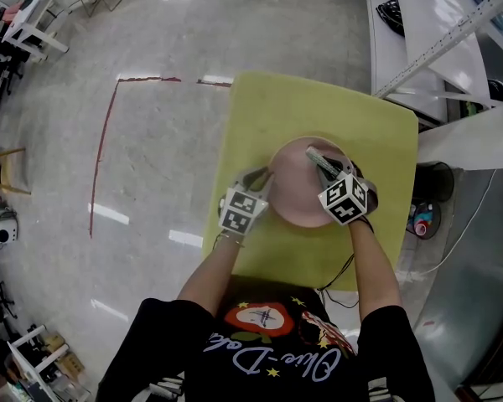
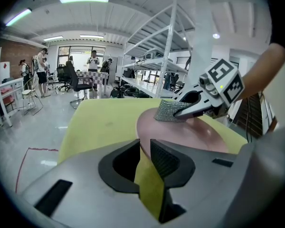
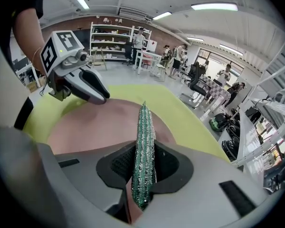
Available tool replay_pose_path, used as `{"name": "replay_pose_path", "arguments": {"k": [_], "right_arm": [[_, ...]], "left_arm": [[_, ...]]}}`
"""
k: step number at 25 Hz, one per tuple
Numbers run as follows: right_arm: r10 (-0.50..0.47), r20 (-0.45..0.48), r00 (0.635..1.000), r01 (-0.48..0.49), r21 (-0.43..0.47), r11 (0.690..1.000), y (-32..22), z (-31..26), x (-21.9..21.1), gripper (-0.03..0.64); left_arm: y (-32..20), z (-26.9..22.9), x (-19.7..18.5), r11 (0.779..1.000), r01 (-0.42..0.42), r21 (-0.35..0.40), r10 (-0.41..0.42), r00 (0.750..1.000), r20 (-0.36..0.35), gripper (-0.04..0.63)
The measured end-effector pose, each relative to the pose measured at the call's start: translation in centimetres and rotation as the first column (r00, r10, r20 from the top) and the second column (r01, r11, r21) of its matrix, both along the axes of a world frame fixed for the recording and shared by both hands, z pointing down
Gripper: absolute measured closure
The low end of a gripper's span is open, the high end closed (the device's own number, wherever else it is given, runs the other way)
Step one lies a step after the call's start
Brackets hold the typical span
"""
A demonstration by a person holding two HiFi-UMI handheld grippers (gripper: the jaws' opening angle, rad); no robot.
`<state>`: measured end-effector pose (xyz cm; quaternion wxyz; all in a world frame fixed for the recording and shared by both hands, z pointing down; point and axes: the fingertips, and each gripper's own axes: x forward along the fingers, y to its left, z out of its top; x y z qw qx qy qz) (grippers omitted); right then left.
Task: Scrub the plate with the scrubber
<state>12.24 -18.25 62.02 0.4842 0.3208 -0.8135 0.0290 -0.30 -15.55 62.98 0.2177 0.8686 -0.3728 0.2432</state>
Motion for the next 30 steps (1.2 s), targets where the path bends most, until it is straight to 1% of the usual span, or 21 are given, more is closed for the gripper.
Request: {"name": "replay_pose_path", "arguments": {"k": [9,19,30], "right_arm": [[-0.052,-0.031,0.998,0.052,-0.024,0.998,1.7,1.0,-0.7,0.557],[-0.069,-0.011,0.998,0.068,-0.056,0.996,4.7,1.5,-1.8,0.558],[-0.178,0.002,0.984,0.177,-0.095,0.980,9.2,2.2,-4.5,0.558]], "left_arm": [[0.0,0.1,-0.3,1.000,0.009,-0.004,-0.009,1.000,-0.005,0.535],[0.0,0.1,-0.2,1.000,0.024,-0.005,-0.024,1.000,-0.010,0.537],[-0.2,0.2,0.0,1.000,0.028,-0.003,-0.028,1.000,-0.007,0.538]]}}
